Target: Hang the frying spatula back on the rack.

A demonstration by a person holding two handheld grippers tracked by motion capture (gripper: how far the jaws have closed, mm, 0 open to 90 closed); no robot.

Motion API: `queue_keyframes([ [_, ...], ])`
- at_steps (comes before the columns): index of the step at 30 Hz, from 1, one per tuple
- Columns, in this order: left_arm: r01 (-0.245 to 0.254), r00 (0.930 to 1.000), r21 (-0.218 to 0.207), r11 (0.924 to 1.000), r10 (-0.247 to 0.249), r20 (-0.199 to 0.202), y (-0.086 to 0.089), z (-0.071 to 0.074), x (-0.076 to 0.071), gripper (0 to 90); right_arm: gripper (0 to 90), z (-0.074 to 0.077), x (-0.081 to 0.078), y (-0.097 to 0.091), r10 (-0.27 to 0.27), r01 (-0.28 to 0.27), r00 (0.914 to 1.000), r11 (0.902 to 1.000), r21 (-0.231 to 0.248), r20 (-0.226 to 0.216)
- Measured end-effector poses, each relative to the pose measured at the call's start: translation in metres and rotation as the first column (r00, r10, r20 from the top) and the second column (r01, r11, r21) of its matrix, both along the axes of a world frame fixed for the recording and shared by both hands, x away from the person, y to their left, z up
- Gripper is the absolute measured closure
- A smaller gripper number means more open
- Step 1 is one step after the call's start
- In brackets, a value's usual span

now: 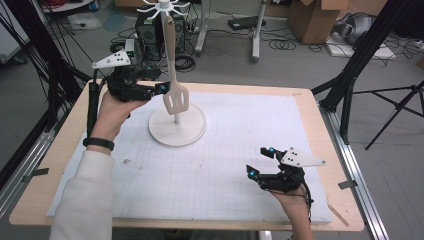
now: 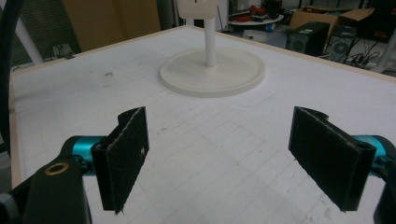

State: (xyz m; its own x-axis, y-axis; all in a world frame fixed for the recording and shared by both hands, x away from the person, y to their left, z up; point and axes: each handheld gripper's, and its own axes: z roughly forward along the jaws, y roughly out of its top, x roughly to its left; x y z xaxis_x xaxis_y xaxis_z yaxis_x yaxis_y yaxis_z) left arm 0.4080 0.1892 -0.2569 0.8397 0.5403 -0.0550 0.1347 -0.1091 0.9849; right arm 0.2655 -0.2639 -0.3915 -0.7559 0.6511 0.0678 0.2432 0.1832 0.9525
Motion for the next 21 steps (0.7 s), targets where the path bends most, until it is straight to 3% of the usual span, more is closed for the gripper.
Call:
queue_keyframes([
  [1,-0.006,0.9999,0.011,0.9999,0.006,0.013,0.006,-0.004,-0.012,20.7,19.1,0.0,0.0,0.0,-0.001,0.001,1.0,1.0,-0.001,-0.003],
  [6,0.011,0.9987,0.03,0.9995,-0.013,0.049,0.015,-0.017,-0.039,17.5,19.0,-0.002,0.003,0.003,0.001,-0.001,1.0,1.0,-0.009,-0.006],
  [7,0.021,0.9977,0.048,0.9986,-0.024,0.063,0.016,-0.024,-0.051,16.3,18.9,-0.003,0.003,0.003,-0.001,0.001,1.0,0.9999,-0.013,-0.007],
  [8,0.021,0.9977,0.048,0.9986,-0.024,0.063,0.016,-0.024,-0.051,16.3,18.9,-0.003,0.003,0.004,-0.001,0.001,1.0,0.9999,-0.015,-0.006],
  [9,0.034,0.9955,0.064,0.9974,-0.039,0.086,0.017,-0.032,-0.065,16.2,18.9,-0.003,0.003,0.004,-0.005,0.005,1.0,0.9998,-0.018,-0.006],
  [10,0.034,0.9955,0.064,0.9974,-0.039,0.086,0.017,-0.032,-0.065,16.3,18.9,-0.003,0.002,0.004,-0.006,0.006,0.9999,0.9998,-0.018,-0.011],
  [11,0.048,0.9933,0.071,0.9963,-0.055,0.102,0.017,-0.042,-0.079,16.3,19.0,-0.003,0.002,0.004,-0.01,0.01,0.9999,0.9997,-0.021,-0.009],
  [12,0.048,0.9933,0.071,0.9963,-0.055,0.102,0.017,-0.042,-0.079,16.3,19.0,-0.003,0.002,0.004,-0.01,0.01,0.9999,0.9997,-0.021,-0.009],
  [14,0.07,0.991,0.072,0.9949,-0.077,0.109,0.018,-0.057,-0.097,16.3,19.0,-0.004,0.002,0.004,-0.02,0.02,0.9997,0.9996,-0.022,-0.011],
  [16,0.082,0.9905,0.076,0.9937,-0.09,0.104,0.019,-0.063,-0.102,16.3,18.9,-0.004,0.003,0.004,-0.022,0.022,0.9997,0.9994,-0.028,-0.005],
  [18,0.115,0.9889,0.086,0.9897,-0.122,0.084,0.022,-0.083,-0.117,16.1,18.9,-0.005,0.004,0.003,-0.026,0.026,0.9997,0.9992,-0.029,-0.005],
  [21,0.118,0.9888,0.075,0.9901,-0.124,0.083,0.026,-0.093,-0.124,16.1,18.9,-0.006,0.004,0.002,-0.034,0.033,0.9994,0.9991,-0.026,-0.005],
])
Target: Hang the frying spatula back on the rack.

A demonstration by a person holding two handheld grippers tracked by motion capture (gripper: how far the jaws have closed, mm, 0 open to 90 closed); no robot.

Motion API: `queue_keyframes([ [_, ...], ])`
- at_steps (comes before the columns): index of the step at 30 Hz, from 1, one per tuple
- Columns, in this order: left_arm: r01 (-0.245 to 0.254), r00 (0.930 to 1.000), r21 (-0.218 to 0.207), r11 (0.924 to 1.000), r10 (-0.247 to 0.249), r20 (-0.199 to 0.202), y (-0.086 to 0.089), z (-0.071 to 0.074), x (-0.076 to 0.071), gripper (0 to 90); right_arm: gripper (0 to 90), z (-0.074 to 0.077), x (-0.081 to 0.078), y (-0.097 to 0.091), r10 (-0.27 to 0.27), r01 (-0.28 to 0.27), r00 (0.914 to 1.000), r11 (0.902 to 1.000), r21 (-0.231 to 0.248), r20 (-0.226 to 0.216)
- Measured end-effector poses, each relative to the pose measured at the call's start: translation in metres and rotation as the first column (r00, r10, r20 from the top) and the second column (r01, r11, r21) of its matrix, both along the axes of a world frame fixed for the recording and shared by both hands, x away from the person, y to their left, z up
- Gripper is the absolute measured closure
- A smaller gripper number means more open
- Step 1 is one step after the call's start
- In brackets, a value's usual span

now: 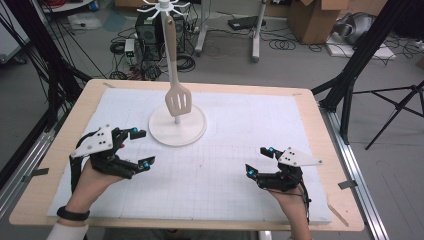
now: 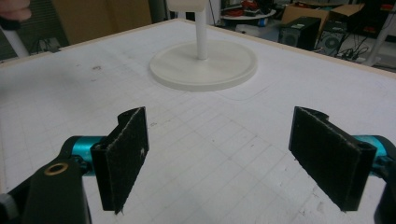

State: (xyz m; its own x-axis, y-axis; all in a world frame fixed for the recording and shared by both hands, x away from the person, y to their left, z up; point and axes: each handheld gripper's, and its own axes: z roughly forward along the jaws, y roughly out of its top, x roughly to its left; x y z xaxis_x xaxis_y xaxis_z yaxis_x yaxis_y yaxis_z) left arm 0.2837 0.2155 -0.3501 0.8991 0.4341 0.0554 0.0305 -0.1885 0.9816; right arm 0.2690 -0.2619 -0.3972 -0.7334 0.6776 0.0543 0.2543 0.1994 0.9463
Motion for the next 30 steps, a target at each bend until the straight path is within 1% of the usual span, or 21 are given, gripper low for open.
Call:
queue_keyframes([
  [1,0.005,0.9999,-0.011,0.9999,-0.005,-0.011,0.004,-0.007,-0.004,16.1,18.7,0.0,-0.001,-0.001,-0.002,0.002,1.0,1.0,0.003,-0.001],
  [2,-0.001,0.9999,-0.018,0.9998,0.001,-0.016,0.009,-0.017,-0.009,16.1,18.7,0.0,-0.001,-0.001,-0.001,0.001,1.0,1.0,0.003,0.0],
  [3,-0.001,0.9999,-0.018,0.9998,0.001,-0.016,0.009,-0.017,-0.009,16.1,18.7,0.0,-0.001,-0.001,-0.001,0.001,1.0,1.0,0.003,0.0],
  [4,-0.002,0.9998,-0.025,0.9997,0.002,-0.021,0.014,-0.027,-0.013,16.1,18.7,-0.001,-0.002,-0.001,-0.007,0.007,1.0,1.0,0.002,-0.001],
  [5,-0.007,0.9997,-0.028,0.9996,0.006,-0.025,0.017,-0.032,-0.015,16.1,18.7,-0.002,-0.002,-0.001,-0.01,0.01,0.9999,0.9999,0.004,-0.006],
  [6,-0.015,0.9995,-0.028,0.9995,0.014,-0.028,0.019,-0.036,-0.017,16.1,18.5,-0.002,-0.002,-0.002,-0.01,0.01,0.9999,0.9999,0.001,0.004],
  [7,-0.015,0.9995,-0.028,0.9995,0.014,-0.028,0.019,-0.036,-0.017,16.1,18.5,-0.003,-0.002,-0.002,-0.012,0.012,0.9999,0.9999,0.003,-0.002],
  [8,-0.024,0.9992,-0.026,0.9994,0.023,-0.033,0.023,-0.045,-0.019,16.1,18.5,-0.004,-0.002,-0.002,-0.014,0.014,0.9999,0.9999,0.003,0.001],
  [9,-0.024,0.9992,-0.026,0.9994,0.023,-0.033,0.023,-0.045,-0.019,16.1,18.4,-0.004,-0.002,-0.002,-0.017,0.017,0.9999,0.9999,0.002,-0.001],
  [10,-0.031,0.999,-0.043,0.9986,0.029,-0.034,0.027,-0.053,-0.019,16.2,18.4,-0.005,-0.002,-0.003,-0.018,0.018,0.9998,0.9998,-0.001,0.001],
  [11,-0.031,0.999,-0.043,0.9986,0.029,-0.034,0.027,-0.053,-0.019,16.2,18.4,-0.006,-0.002,-0.003,-0.018,0.018,0.9998,0.9998,0.001,0.0],
  [12,-0.037,0.9982,-0.05,0.9981,0.035,-0.049,0.032,-0.059,-0.019,16.2,18.4,-0.006,-0.002,-0.003,-0.023,0.023,0.9997,0.9997,-0.001,-0.004],
  [13,-0.037,0.9982,-0.05,0.9981,0.035,-0.049,0.032,-0.059,-0.019,16.2,18.4,-0.006,-0.002,-0.003,-0.023,0.023,0.9997,0.9997,-0.001,-0.004],
  [14,-0.049,0.9978,-0.048,0.9977,0.047,-0.047,0.034,-0.063,-0.019,16.3,18.2,-0.008,-0.002,-0.004,-0.025,0.025,0.9996,0.9997,-0.003,-0.01],
  [16,-0.061,0.9964,-0.039,0.9973,0.059,-0.061,0.039,-0.069,-0.019,16.4,18.0,-0.01,-0.001,-0.004,-0.028,0.028,0.9996,0.9996,-0.006,-0.008],
  [18,-0.066,0.996,-0.035,0.9972,0.064,-0.063,0.041,-0.071,-0.019,16.4,17.6,-0.011,-0.001,-0.004,-0.035,0.035,0.9992,0.9994,-0.006,-0.017],
  [19,-0.067,0.9955,-0.035,0.9971,0.065,-0.069,0.041,-0.072,-0.018,16.4,17.4,-0.012,-0.001,-0.004,-0.034,0.034,0.9993,0.9994,-0.007,-0.014],
  [22,-0.074,0.9948,-0.027,0.9969,0.072,-0.072,0.043,-0.074,-0.018,16.4,17.2,-0.013,-0.001,-0.003,-0.036,0.035,0.9992,0.9994,-0.006,-0.019],
  [24,-0.075,0.9951,-0.026,0.9969,0.073,-0.067,0.044,-0.075,-0.019,16.5,17.2,-0.013,-0.001,-0.003,-0.035,0.035,0.9992,0.9993,-0.011,-0.02],
  [26,-0.078,0.9945,-0.029,0.9965,0.076,-0.071,0.046,-0.076,-0.019,16.5,17.0,-0.014,-0.002,-0.003,-0.04,0.04,0.999,0.9991,-0.012,-0.023],
  [30,-0.082,0.9945,-0.031,0.9962,0.08,-0.068,0.046,-0.076,-0.019,16.4,16.8,-0.014,-0.001,-0.004,-0.039,0.039,0.999,0.9992,-0.007,-0.02],
])
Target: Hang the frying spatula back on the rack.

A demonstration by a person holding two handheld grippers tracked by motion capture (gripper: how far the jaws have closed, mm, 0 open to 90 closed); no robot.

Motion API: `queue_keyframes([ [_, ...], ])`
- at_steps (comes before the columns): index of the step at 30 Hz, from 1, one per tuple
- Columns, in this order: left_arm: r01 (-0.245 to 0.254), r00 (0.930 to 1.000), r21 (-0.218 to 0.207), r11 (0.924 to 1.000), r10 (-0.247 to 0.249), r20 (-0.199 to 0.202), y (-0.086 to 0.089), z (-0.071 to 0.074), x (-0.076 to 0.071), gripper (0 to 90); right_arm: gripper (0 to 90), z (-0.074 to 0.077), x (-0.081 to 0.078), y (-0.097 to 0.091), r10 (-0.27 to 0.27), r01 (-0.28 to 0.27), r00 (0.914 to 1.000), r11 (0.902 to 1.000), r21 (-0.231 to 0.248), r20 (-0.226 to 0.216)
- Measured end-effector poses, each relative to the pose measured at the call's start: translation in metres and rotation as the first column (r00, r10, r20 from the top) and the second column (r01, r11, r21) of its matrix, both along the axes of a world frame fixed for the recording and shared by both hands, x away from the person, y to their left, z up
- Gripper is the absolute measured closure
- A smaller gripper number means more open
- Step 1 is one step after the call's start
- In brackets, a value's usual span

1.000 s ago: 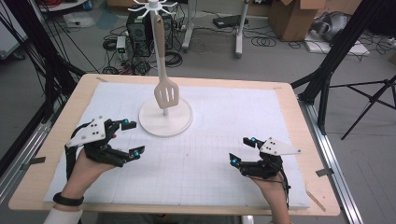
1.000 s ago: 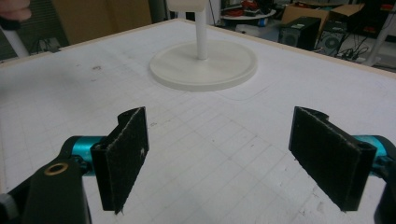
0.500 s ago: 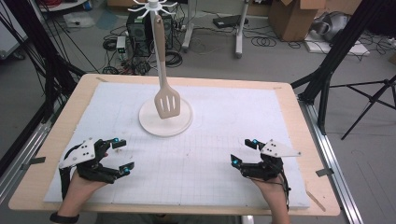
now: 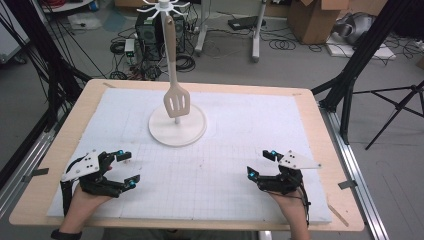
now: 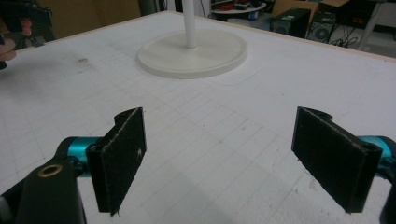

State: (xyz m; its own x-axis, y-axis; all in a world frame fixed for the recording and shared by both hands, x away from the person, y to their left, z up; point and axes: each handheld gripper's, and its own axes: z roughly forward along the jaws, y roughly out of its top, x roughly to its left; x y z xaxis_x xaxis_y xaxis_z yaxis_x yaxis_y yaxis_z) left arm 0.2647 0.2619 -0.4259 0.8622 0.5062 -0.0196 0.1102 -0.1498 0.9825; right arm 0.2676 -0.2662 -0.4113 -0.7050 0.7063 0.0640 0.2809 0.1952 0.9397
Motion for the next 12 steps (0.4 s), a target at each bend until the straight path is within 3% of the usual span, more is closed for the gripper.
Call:
queue_keyframes([
  [12,-0.006,1.0,0.003,1.0,0.006,-0.003,0.0005,-0.0007,-0.0009,16.5,16.8,0.0005,0.0002,-0.0009,0.001,-0.001,1.0,1.0,-0.001,0.002],
])
